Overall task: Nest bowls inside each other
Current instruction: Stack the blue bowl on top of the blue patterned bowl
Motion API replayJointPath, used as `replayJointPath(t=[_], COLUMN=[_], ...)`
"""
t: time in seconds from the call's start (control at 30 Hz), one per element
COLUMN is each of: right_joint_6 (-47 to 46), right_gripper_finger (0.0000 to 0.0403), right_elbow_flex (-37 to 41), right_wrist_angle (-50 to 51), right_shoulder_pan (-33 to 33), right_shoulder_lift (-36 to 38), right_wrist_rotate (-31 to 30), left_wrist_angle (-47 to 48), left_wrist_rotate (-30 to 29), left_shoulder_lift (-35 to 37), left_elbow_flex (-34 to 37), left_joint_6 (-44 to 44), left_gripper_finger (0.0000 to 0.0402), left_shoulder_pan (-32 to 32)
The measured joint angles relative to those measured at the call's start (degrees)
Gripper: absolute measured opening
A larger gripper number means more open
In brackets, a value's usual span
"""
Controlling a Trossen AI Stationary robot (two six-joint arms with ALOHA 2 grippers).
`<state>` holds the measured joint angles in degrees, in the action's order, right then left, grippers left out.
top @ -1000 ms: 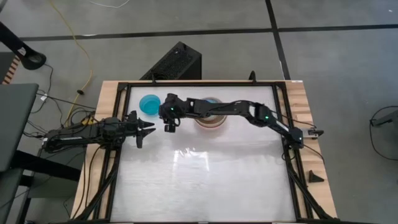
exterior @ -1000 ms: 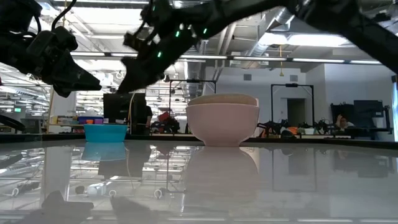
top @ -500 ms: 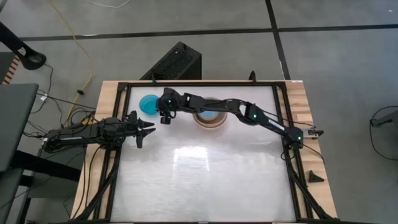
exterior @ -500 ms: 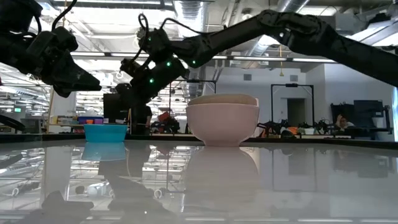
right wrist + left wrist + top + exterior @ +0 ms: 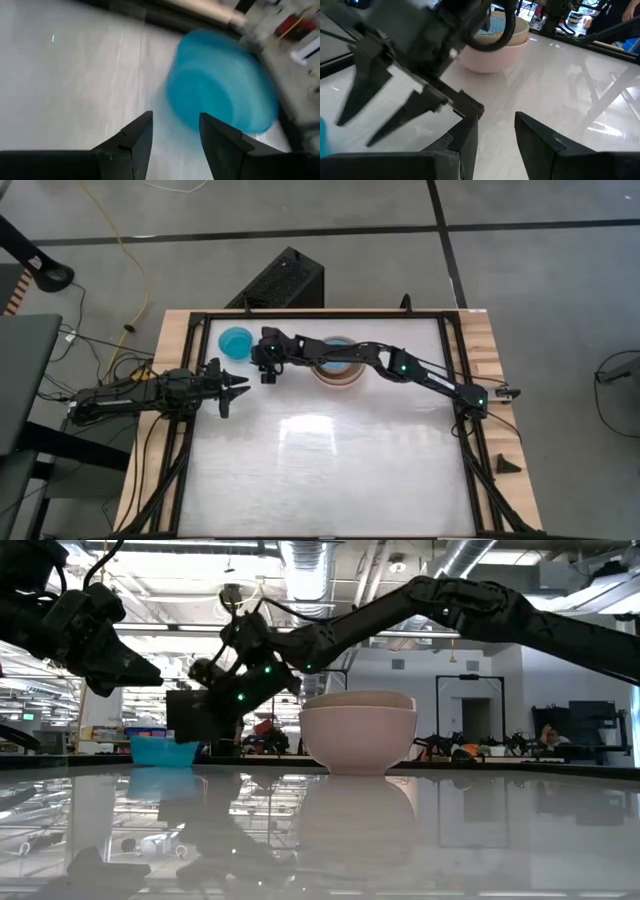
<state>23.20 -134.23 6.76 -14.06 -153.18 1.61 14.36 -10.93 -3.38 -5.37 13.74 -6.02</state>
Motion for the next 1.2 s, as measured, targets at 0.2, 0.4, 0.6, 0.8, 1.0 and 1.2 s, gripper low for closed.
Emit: replayJointPath(t=[0.2,0.4,0.6,0.8,1.0,1.2], right_joint_6=[2.41,3.6,3.85,3.41,1.09,-0.87], right_gripper_finger=[0.0191,0.0191,0.0191,0.0191,0.0191,0.0191], right_elbow_flex=[-0.46,-0.51,-0.51,-0.51,-0.49,-0.55], right_wrist_angle=[0.7,-0.6,-2.54,-1.86,4.65,18.22], right_shoulder_pan=[-0.33,0.27,1.16,1.44,1.56,1.87], right_shoulder_lift=[-1.12,-1.06,-0.77,0.3,2.5,7.34], right_wrist_rotate=[0.0,-0.03,-1.64,-7.78,-9.9,-11.11], left_wrist_angle=[-0.01,-0.02,-0.04,-0.04,-0.06,-1.8], left_wrist_rotate=[0.0,-0.01,-0.01,0.0,-0.01,-0.05], left_shoulder_lift=[0.01,0.01,0.01,0.01,0.01,0.14], left_elbow_flex=[0.0,0.0,0.0,0.0,0.0,0.21], left_joint_6=[0.0,0.0,0.0,0.0,0.02,4.91], left_gripper_finger=[0.0119,0.0119,0.0119,0.0119,0.0119,0.0119], left_shoulder_pan=[0.0,0.0,0.0,0.0,0.0,0.0])
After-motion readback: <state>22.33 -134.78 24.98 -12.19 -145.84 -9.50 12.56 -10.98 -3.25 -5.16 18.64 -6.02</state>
